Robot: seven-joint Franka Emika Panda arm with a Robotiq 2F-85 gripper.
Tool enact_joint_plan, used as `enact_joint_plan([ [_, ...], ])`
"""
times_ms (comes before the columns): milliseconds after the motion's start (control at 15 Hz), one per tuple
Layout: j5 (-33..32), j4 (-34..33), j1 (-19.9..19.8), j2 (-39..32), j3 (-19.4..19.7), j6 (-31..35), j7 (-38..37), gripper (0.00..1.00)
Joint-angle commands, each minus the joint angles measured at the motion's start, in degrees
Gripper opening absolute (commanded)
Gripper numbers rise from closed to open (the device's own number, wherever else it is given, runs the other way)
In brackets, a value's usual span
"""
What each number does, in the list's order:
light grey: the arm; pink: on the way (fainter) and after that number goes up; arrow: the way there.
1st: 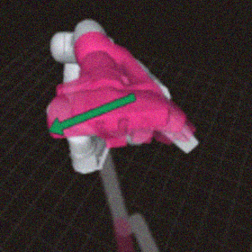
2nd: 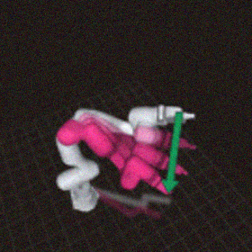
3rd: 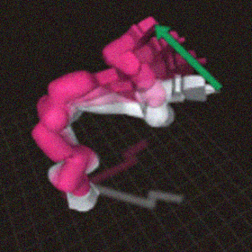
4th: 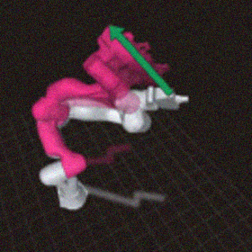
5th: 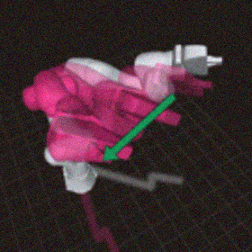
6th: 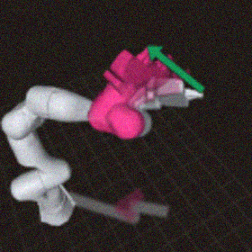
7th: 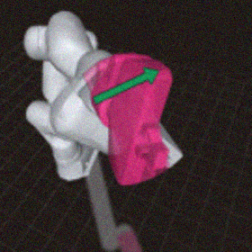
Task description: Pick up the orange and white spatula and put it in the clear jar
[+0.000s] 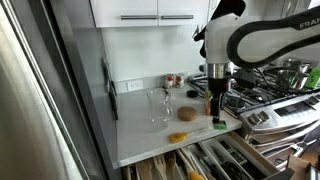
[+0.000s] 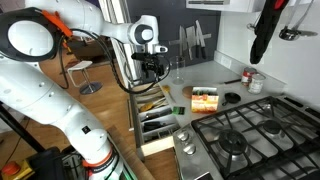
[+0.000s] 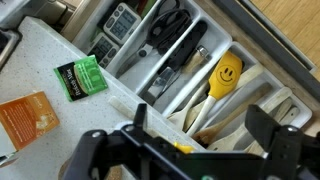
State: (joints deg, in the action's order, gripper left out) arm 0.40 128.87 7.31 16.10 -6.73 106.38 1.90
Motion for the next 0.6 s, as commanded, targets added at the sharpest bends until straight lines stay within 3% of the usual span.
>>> enact_joint_plan([
  [0,0.0,-0.1,0.0,0.0,0.0,-0.1,0.0,1.0],
  [133,-0.8,-2.7,-0.1,-1.9,-0.2,-3.1,0.4,1.0],
  [200,-4.2,-8.3,-0.4,-6.2,-0.5,-9.3,2.0,1.0],
  [533,-12.8,-23.1,-0.4,-17.4,-0.2,-20.9,10.7,1.0],
])
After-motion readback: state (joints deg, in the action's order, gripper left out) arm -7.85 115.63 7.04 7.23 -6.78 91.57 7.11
